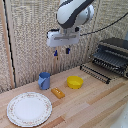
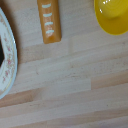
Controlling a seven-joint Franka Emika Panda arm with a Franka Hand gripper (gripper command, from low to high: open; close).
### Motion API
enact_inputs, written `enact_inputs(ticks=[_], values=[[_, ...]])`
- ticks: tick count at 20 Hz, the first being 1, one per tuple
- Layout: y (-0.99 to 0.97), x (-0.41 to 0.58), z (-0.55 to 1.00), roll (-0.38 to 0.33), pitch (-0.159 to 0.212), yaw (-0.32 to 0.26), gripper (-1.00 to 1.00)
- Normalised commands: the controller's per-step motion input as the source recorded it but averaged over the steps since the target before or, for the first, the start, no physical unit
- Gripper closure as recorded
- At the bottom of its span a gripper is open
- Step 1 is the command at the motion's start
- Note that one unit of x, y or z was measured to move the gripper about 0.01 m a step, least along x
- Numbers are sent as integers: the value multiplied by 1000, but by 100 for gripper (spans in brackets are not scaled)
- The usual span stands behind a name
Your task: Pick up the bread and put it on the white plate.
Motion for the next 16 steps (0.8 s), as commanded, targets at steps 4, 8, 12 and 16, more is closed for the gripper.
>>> enact_inputs(ticks=[4,8,12,16], values=[[376,-114,-291,-53,24,80,-100],[351,-73,-350,-66,18,81,-100],[146,-24,-457,-44,3,77,-100],[25,-50,-579,-30,0,64,-100]])
